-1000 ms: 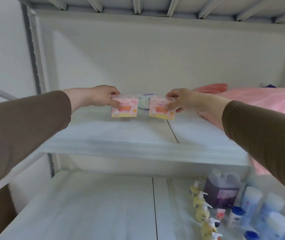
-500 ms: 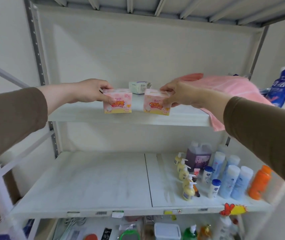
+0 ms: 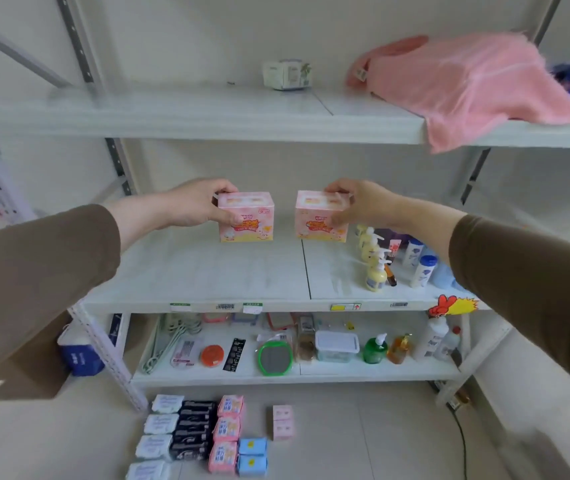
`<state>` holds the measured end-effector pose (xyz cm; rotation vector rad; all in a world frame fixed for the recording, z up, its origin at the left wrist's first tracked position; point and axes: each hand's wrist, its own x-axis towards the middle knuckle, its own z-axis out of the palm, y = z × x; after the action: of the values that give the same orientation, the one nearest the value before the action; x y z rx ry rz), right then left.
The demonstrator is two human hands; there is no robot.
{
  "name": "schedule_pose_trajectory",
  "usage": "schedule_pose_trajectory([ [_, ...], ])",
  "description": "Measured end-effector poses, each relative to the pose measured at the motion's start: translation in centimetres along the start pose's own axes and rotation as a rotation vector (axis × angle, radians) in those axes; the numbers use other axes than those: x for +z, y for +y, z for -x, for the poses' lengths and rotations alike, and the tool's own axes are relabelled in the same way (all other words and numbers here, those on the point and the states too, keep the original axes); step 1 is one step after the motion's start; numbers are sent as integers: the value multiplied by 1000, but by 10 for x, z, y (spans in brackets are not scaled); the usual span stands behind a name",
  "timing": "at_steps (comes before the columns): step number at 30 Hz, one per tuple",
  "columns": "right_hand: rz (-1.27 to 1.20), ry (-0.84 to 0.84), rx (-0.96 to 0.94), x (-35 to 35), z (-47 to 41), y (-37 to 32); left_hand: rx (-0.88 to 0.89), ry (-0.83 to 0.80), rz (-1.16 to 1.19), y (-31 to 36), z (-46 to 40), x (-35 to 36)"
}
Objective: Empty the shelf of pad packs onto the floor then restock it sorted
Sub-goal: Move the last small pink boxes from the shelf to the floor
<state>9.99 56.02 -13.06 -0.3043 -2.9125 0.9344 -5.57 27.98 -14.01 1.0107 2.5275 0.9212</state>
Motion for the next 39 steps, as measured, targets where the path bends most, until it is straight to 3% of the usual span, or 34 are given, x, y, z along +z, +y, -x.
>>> schedule_pose_trajectory([
  [10, -3, -16, 161, 164, 15, 72, -65, -137, 30, -123, 4, 125],
  [22, -102, -127, 409, 393, 47, 223, -133, -401, 95, -281, 0, 337],
  [39, -91, -186, 498, 676, 83, 462, -183, -396, 78, -473, -49, 671],
])
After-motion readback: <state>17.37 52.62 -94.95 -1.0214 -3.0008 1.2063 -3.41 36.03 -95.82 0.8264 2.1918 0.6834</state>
